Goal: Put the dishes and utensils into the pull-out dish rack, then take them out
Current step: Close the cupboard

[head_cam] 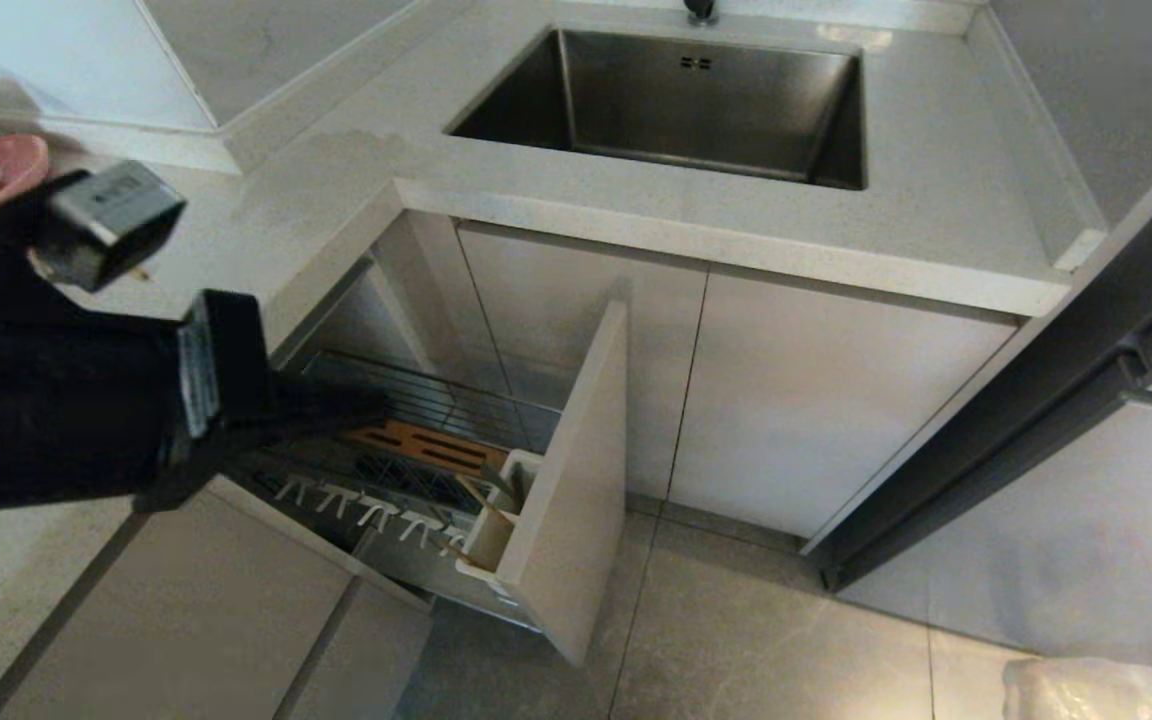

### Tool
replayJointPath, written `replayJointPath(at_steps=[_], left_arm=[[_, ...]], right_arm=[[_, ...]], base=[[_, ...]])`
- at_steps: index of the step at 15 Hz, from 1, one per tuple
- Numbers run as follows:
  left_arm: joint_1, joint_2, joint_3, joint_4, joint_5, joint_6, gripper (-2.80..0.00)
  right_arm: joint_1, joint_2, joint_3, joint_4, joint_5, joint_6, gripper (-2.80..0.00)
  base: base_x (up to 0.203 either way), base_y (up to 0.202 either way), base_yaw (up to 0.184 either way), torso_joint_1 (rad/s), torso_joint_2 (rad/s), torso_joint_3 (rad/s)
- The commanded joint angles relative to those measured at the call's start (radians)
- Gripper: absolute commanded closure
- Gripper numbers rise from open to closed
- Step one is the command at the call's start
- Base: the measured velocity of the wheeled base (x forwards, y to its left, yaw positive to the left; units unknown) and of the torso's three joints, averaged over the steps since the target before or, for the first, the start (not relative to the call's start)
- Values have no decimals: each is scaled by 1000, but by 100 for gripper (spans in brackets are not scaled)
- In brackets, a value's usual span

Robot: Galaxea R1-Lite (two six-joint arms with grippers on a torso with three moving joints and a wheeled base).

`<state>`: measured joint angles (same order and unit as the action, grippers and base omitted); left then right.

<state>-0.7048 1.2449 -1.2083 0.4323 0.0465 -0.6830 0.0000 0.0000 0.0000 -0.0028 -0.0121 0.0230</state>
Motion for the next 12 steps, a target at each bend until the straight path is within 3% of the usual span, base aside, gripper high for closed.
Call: replayJointPath(at_steps=[1, 8, 12], left_arm=[[-26, 89, 6, 7, -19, -8, 0], [-57, 321, 10, 8, -133, 2, 0], [-56, 399, 2, -18, -135, 44, 0]], right_arm=[[0, 2, 0, 0, 0, 0, 0], [0, 2, 0, 0, 0, 0, 0], [0, 2, 0, 0, 0, 0, 0]], base=[[0, 0, 0, 0, 0, 0], [0, 0, 0, 0, 0, 0], [0, 0, 0, 0, 0, 0]])
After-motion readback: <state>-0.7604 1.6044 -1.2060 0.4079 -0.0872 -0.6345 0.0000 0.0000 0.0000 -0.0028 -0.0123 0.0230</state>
